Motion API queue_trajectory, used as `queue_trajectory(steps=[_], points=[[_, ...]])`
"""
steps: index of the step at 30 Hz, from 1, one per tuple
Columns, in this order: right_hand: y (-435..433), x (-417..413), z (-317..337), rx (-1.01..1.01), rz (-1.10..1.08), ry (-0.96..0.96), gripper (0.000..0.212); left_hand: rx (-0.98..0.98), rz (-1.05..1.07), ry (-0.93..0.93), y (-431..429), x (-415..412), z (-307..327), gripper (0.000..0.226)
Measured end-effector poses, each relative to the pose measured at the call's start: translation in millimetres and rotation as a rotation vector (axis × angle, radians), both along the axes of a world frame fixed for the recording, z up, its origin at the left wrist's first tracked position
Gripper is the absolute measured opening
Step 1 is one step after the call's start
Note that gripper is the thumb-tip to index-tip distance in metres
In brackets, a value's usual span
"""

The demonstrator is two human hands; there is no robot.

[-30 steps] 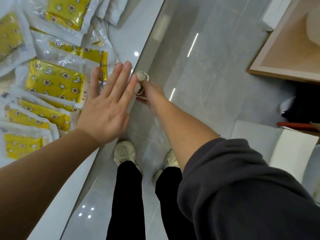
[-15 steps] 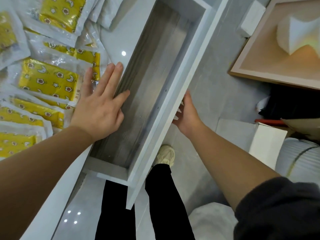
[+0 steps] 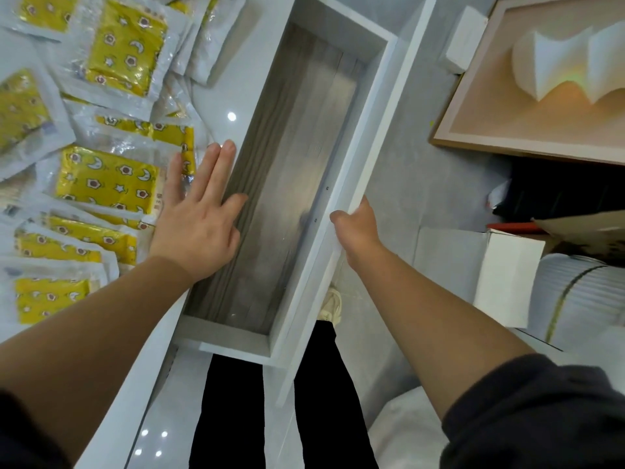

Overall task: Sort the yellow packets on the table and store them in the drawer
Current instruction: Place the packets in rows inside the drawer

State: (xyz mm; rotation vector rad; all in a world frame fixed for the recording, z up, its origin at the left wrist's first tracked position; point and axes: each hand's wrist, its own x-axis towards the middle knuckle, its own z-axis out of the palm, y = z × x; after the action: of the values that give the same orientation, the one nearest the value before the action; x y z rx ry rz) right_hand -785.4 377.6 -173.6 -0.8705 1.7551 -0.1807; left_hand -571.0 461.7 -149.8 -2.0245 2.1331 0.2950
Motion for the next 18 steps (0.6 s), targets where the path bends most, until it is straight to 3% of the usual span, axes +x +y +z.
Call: queue_trajectory(steps=[6,9,12,15,18], points=[[9.3,-5.6,5.9,-0.139,0.111,0.106,0.055,0.005,-0.007,-0.015,0.4,0.6,-1.8,0.035],[10.0,-2.2,9.7,-0.138,0.133,0.129,0.064,0.004,-0.014,-0.038,0.2,0.3,-0.7,0.034],[11.2,-1.1,23.3,-0.143,0.209,0.194,0.079,0.028,-0.017,-0.085,-0.4,-1.6,3.5,0.057],[13.4,6.5,46.7,-0.292,0.456,0.313,0.08,0.007,0.037,0.028,-0.9,-4.6,19.2,0.071],[16.1,31.6,71.7,-0.434,0.752,0.408,0.07,-0.088,0.136,0.221,10.3,2.1,45.6,0.068]])
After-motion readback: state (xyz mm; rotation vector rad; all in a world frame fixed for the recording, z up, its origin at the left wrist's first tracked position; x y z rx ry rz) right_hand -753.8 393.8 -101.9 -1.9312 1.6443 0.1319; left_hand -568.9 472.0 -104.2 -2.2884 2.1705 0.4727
